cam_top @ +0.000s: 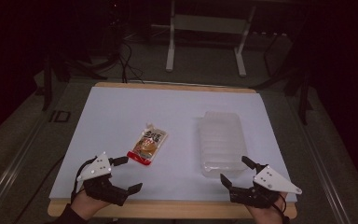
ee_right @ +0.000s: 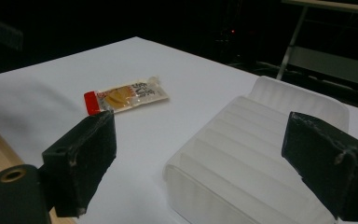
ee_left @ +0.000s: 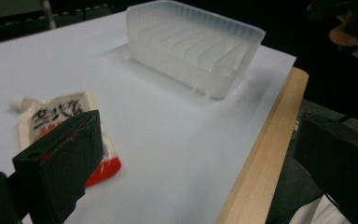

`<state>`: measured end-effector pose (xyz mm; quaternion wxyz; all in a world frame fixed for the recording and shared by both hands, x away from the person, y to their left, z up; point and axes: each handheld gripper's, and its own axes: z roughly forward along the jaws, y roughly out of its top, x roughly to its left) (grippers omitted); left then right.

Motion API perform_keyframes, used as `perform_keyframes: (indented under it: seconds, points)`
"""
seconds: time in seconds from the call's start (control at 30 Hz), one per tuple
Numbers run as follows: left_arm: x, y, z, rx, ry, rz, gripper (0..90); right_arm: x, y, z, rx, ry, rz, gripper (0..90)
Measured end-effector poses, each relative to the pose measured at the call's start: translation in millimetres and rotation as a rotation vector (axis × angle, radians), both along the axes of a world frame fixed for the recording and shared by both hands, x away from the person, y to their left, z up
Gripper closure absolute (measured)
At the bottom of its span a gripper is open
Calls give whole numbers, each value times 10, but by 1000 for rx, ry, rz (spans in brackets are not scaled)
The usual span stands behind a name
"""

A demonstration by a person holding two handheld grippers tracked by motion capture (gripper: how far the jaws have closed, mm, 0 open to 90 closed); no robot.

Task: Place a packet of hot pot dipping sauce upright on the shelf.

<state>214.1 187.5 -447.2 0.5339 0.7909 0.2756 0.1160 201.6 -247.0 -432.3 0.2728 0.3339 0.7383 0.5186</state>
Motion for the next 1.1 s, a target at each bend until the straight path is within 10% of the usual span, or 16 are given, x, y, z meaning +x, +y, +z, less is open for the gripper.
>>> perform_keyframes:
  seconds: [1.1]
  points:
    - [797, -67, 6, 34, -12, 76, 35, -17, 47, -2, -7, 17, 49, 101]
